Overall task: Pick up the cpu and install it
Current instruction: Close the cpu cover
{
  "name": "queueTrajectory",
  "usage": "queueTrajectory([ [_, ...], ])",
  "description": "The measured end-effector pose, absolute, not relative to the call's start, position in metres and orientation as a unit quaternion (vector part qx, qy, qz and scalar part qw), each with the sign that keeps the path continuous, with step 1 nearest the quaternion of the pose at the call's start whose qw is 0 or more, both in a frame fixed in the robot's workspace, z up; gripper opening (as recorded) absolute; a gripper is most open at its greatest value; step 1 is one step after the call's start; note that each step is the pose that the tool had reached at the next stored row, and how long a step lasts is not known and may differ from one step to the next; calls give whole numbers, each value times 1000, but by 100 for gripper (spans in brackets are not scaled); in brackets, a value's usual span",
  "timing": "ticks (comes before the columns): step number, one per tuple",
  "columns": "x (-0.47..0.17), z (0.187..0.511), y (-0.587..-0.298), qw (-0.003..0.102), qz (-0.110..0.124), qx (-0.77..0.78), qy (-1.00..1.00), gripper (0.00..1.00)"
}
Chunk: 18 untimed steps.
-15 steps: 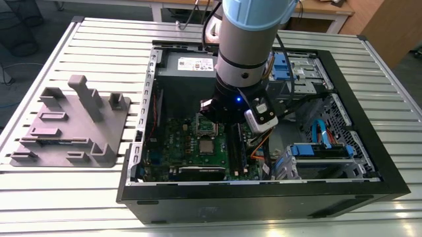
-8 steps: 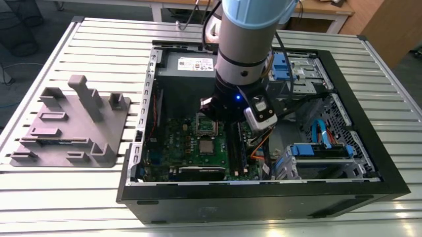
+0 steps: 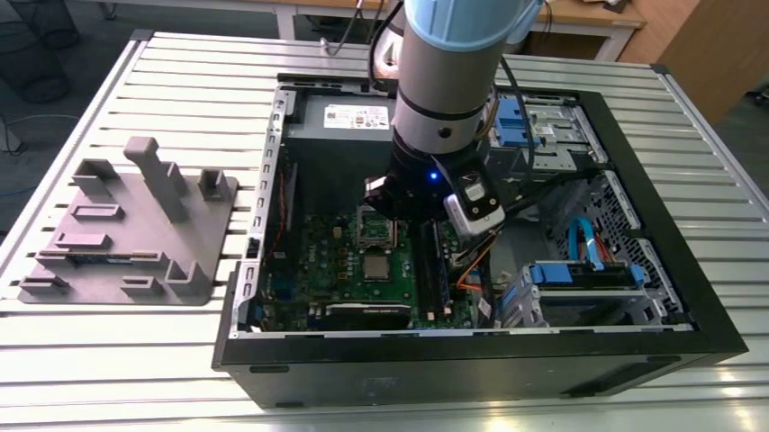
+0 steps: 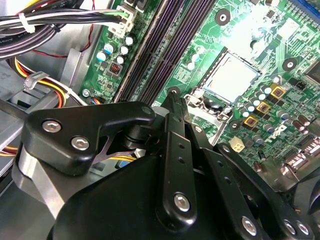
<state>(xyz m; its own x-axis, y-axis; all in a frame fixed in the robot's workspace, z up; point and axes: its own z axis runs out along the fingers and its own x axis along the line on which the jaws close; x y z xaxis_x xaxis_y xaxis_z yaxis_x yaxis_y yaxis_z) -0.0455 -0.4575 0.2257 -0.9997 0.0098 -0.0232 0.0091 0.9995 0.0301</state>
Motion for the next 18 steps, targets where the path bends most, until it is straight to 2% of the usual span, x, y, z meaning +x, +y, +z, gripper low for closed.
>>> queueTrajectory([
  [18,-43,222,-451,12,16,-42,999,11],
])
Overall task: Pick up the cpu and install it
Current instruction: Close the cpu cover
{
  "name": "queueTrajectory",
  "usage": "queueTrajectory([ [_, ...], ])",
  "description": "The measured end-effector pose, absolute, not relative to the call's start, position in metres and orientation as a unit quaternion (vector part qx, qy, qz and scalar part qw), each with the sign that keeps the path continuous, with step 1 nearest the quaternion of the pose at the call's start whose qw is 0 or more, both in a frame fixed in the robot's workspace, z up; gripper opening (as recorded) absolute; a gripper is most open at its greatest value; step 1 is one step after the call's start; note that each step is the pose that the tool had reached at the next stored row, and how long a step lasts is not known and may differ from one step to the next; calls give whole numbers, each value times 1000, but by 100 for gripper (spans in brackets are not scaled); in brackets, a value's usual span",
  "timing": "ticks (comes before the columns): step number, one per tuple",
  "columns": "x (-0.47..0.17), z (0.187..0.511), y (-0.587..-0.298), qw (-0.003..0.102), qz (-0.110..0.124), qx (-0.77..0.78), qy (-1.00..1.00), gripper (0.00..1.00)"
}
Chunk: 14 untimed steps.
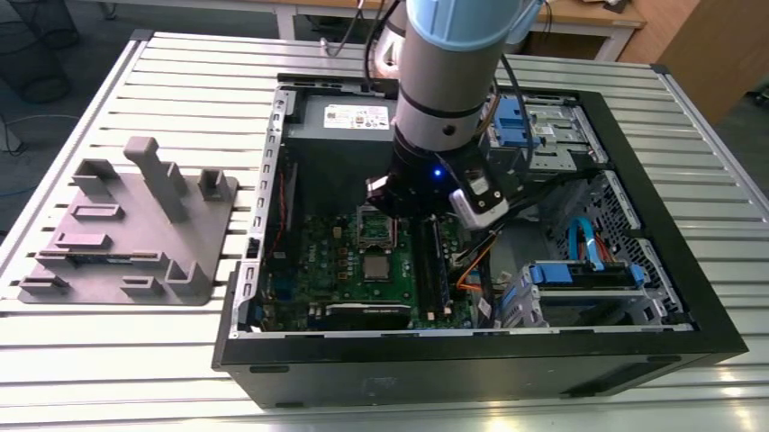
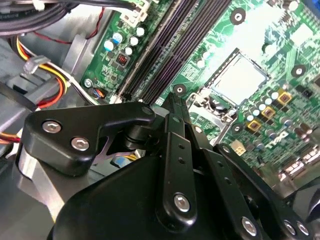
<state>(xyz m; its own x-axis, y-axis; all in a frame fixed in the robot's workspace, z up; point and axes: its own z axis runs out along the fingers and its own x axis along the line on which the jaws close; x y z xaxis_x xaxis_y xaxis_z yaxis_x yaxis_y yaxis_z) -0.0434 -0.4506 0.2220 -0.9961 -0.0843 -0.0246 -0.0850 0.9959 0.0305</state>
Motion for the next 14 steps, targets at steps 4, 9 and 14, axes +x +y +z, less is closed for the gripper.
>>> queueTrajectory([
  [4,-43,220,-450,12,16,-73,997,11],
  [9,-43,219,-443,11,16,-81,997,11],
  [14,-43,214,-436,11,16,-86,996,11],
])
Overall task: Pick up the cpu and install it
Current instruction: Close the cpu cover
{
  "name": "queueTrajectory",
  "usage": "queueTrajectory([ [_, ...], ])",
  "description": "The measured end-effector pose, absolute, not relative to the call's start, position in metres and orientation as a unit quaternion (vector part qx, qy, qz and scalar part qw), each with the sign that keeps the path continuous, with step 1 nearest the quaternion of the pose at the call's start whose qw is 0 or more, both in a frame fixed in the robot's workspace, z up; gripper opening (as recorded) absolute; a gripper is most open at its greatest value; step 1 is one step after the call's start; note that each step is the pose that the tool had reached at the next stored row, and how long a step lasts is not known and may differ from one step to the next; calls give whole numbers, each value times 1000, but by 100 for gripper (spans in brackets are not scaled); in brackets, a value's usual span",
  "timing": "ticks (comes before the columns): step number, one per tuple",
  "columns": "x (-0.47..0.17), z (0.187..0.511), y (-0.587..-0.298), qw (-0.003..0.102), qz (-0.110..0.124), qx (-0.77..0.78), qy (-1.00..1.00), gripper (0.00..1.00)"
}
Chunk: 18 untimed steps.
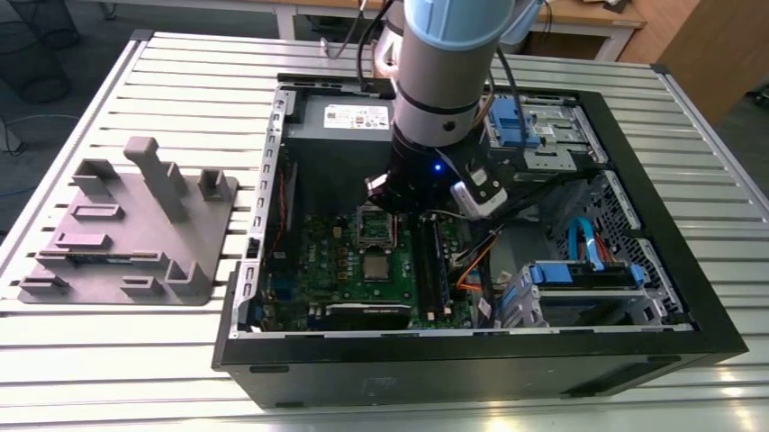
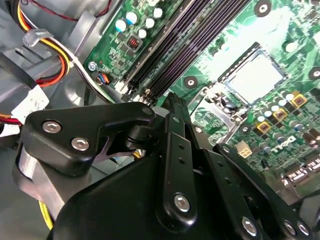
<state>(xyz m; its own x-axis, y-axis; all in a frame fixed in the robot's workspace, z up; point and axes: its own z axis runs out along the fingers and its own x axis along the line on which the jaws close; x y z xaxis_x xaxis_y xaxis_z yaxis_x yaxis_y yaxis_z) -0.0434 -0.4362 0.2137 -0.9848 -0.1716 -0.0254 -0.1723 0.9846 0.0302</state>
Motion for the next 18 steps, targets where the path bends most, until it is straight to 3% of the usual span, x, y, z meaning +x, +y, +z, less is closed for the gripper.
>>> queueTrajectory([
  [18,-39,207,-427,11,21,-139,990,11],
])
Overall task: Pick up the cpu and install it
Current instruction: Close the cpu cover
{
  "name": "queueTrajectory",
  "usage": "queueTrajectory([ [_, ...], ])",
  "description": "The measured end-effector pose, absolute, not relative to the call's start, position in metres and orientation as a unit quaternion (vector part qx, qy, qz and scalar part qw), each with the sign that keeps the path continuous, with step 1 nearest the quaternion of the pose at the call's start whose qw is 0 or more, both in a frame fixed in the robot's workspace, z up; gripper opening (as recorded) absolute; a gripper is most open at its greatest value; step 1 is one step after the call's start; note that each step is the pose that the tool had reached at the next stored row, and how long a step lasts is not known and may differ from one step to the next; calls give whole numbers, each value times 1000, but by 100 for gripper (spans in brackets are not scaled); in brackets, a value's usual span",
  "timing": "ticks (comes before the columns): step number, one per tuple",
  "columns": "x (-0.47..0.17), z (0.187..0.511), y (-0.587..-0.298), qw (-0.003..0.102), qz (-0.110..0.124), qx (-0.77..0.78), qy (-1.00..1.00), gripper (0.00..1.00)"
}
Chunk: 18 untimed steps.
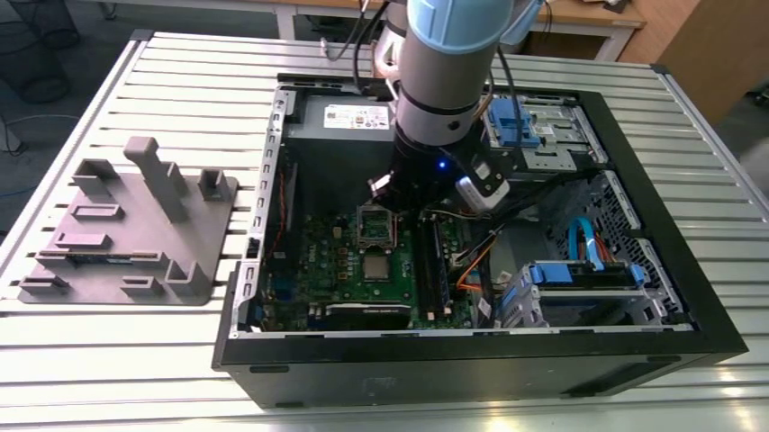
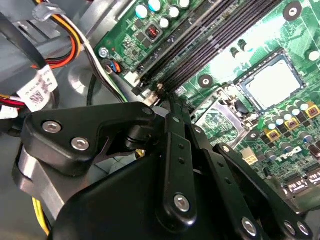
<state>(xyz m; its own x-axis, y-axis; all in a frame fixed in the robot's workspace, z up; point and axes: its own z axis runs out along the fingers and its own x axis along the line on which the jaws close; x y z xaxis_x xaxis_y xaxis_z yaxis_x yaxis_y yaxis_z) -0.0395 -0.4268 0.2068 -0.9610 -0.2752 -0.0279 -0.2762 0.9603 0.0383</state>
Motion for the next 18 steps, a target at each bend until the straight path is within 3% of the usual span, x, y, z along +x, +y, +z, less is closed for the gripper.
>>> queueTrajectory([
  [18,-42,204,-419,12,27,-147,989,11],
])
